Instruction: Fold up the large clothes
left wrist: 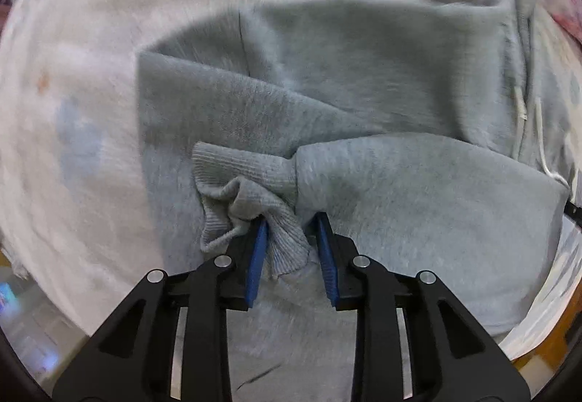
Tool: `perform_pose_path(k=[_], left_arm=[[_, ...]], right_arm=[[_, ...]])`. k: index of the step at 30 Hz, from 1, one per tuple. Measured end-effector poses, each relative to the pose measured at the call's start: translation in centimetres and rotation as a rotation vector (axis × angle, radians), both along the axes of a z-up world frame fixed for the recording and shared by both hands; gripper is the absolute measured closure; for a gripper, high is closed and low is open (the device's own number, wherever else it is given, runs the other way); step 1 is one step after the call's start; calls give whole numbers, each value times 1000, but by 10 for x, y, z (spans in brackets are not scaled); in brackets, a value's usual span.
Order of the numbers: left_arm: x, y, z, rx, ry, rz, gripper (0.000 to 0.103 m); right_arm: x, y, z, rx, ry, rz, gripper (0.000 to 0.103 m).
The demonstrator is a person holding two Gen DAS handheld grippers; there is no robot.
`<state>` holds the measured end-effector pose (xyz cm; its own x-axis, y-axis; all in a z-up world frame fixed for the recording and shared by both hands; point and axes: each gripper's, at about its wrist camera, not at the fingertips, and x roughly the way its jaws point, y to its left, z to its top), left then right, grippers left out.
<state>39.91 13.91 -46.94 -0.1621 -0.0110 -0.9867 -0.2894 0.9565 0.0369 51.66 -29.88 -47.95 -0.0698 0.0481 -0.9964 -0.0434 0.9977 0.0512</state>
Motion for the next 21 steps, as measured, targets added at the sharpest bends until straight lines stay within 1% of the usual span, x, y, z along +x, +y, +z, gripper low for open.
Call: perform_pose_path(k=[1,2,3,4,5,6,7,8,9,10,11,12,13,14,15,16,17,18,19,20,21], left_arm=[[-4,-4,12,4,-14,-30,76],[-11,-5,20,3,-15,-49,76],[-25,-5,26,2,2,-63,76],[-35,-2,25,-1,14,-62,76],[-50,3,14,-20,48,-52,76],[-58,9,3,-41,80,-27,76],[-68,19,-8,-83,111,39,76],[-70,23,-9,-107,111,82,76],[-70,27,0,-105,98,111,76],[-66,26,14,-65,78,98,75],[-64,24,24,-42,61,90,75],[-60,21,41,-11,34,81,75],[-55,17,54,5,8,69,75],[-51,12,62,7,-11,59,75],[-44,8,69,5,-37,51,75],[-38,6,72,3,-55,51,75],[-27,4,67,6,-78,48,75],[-27,-12,58,19,-79,43,75],[-20,-6,39,41,-44,33,76],[-17,-4,26,52,0,31,76],[-14,-5,-1,50,63,25,77]], right_arm=[[-2,3,7,-15,-8,15,93],[-15,4,18,29,-13,11,92],[-21,5,22,72,-7,0,92],[-38,6,22,131,15,-21,92],[-47,8,16,129,29,-21,92],[-62,12,-2,81,58,6,94],[-73,14,-15,66,30,25,95],[-80,15,-12,54,-24,23,96],[-80,18,-6,31,-19,17,96],[-82,23,2,-1,7,11,95],[-86,25,16,12,17,-5,92],[-93,25,26,56,11,-22,90],[-100,25,30,79,20,-32,90],[-105,26,28,74,39,-34,91],[-116,24,14,33,78,-36,91],[-123,21,-3,16,102,-48,92],[-130,15,-23,54,93,-79,95],[-132,11,-25,77,62,-108,96],[-131,11,-21,79,73,-127,96],[-127,14,-14,60,115,-127,96],[-126,16,-10,49,148,-124,95]])
